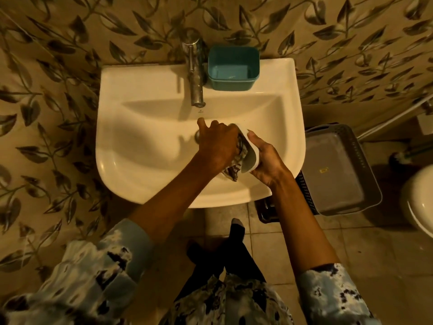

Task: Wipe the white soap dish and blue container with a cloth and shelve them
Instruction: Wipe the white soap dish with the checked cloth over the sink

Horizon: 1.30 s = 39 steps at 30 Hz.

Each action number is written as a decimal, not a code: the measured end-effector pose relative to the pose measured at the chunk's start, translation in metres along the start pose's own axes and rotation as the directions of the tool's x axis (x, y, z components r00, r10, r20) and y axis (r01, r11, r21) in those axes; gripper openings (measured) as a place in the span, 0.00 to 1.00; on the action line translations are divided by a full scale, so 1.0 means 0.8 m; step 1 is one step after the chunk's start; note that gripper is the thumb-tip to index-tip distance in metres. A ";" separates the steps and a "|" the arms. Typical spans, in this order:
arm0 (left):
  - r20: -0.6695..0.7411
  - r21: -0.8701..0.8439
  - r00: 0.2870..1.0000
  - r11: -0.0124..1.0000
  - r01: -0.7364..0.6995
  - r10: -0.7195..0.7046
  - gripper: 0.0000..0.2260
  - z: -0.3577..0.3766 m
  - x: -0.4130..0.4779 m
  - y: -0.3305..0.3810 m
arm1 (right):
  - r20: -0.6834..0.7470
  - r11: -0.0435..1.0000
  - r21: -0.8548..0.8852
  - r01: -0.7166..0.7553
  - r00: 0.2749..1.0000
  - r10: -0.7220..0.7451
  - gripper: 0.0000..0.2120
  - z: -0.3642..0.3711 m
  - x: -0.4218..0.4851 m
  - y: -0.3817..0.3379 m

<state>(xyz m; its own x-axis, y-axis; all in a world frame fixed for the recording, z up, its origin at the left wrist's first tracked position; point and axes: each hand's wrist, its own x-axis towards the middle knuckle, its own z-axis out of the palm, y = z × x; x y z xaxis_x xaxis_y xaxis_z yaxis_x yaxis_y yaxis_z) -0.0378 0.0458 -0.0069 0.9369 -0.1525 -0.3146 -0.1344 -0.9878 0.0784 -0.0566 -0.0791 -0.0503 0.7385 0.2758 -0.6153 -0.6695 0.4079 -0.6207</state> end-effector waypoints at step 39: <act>-0.446 -0.437 0.831 0.729 -0.527 0.333 0.12 0.050 -0.027 0.007 | -0.022 0.970 -0.239 0.051 0.998 -0.058 0.19 0.000 -0.026 -0.032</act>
<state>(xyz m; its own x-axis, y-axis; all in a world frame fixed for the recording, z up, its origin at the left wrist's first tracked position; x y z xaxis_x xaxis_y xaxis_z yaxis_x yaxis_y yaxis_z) -0.0721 0.0428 -0.0378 0.8776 -0.4416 0.1866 -0.4504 -0.6265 0.6361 -0.0550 -0.0951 -0.0215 0.7740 0.2327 -0.5889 -0.6307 0.2017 -0.7493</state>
